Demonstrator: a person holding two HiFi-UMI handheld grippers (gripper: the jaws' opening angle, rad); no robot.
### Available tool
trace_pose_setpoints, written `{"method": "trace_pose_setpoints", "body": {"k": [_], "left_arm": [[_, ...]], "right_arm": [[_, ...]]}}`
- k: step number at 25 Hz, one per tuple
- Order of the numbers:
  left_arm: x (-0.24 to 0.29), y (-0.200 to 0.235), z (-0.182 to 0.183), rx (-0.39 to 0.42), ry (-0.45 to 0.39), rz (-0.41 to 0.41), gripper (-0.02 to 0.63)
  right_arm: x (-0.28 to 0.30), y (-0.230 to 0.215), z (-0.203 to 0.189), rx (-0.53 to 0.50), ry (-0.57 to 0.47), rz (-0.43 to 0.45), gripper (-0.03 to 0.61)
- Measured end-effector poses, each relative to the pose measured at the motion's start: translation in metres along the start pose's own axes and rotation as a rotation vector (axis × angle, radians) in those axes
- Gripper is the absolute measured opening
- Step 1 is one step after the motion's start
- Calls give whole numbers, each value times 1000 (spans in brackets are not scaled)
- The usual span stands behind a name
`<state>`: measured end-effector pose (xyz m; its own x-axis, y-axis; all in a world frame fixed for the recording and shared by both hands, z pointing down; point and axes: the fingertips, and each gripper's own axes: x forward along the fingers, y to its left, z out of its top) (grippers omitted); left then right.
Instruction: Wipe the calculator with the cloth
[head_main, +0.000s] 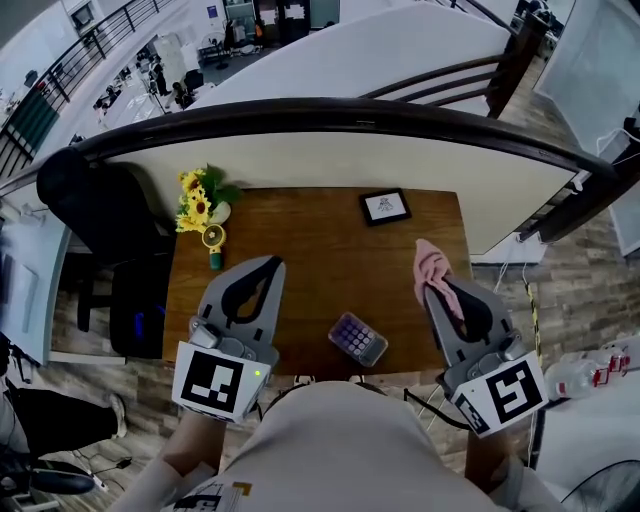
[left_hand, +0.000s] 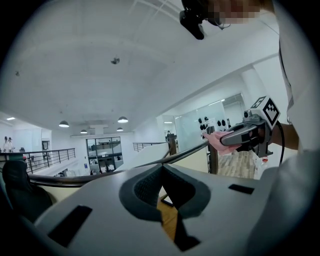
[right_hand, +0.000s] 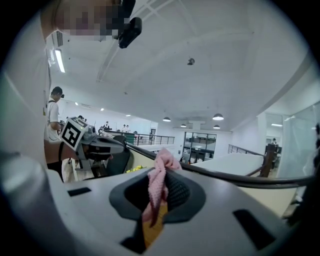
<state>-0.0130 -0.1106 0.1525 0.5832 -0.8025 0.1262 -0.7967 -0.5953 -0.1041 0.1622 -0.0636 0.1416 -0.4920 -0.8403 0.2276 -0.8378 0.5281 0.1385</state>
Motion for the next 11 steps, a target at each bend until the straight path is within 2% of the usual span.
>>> {"method": "trace_pose_setpoints", "body": {"k": [11], "left_arm": [[-8, -6, -2, -6, 20, 5, 2]], "right_arm": [[-12, -2, -5, 21, -1, -31, 41]]}}
